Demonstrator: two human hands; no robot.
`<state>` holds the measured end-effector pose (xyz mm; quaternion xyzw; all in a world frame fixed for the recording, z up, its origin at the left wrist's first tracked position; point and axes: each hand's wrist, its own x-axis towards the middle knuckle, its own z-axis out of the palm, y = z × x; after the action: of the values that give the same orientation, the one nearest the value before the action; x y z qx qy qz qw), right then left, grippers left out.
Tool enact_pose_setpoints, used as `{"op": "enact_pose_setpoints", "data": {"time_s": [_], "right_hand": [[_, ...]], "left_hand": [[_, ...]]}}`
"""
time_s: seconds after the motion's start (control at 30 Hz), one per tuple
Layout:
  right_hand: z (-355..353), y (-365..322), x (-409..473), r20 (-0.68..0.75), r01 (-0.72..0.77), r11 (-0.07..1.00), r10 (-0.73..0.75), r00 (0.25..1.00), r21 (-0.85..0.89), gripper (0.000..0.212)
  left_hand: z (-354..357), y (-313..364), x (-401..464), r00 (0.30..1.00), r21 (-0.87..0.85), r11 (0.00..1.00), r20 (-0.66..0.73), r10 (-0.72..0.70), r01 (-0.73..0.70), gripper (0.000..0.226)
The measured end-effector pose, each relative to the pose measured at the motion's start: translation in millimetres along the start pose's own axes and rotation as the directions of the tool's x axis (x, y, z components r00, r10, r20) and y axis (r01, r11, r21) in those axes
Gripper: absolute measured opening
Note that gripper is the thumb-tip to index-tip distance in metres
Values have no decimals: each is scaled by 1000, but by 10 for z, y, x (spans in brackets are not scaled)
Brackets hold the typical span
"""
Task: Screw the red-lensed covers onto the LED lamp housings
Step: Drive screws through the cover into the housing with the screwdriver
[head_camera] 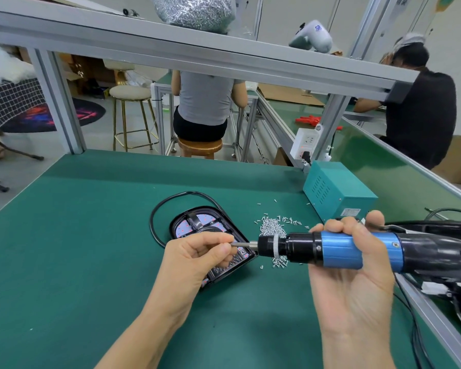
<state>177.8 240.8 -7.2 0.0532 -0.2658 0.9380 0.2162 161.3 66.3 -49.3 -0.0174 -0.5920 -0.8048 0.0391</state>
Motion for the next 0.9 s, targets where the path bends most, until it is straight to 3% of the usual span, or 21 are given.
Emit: {"op": "enact_pose_setpoints", "data": {"time_s": [0.1,0.3,0.4,0.5,0.57,0.67,0.8,0.9], "right_hand": [[-14,27,20,-23,-6,1000,6,1000,13,31],[15,83,74,-37,-16,1000,16,999,-4,30],[8,118,100,-34,-19,999,18,999,-30,31],[21,184,130,-42,-37,998,35,999,-53,33],[42,231,145,-51,-41,997,38,998,-64,34],[62,288,171,-51,-40,996,37,998,-77,37],[56,327,184,-32,-25,996,22,999,-87,36],[40,336,171,-30,-18,996,16,999,-91,36]], "left_hand": [[-25,-4,-5,1000,38,999,27,-4,3,24],[-195,26,38,1000,42,999,-24,-16,17,47],[-339,9,83,990,90,996,-137,-17,30,38],[-560,-45,187,936,241,970,-347,54,33,31],[-725,-114,295,894,372,920,-444,60,123,27],[-859,-226,427,879,519,804,-477,-9,290,34],[-830,-251,605,868,451,814,-481,-125,367,55],[-787,-230,752,851,471,774,-499,-162,424,59]]}}
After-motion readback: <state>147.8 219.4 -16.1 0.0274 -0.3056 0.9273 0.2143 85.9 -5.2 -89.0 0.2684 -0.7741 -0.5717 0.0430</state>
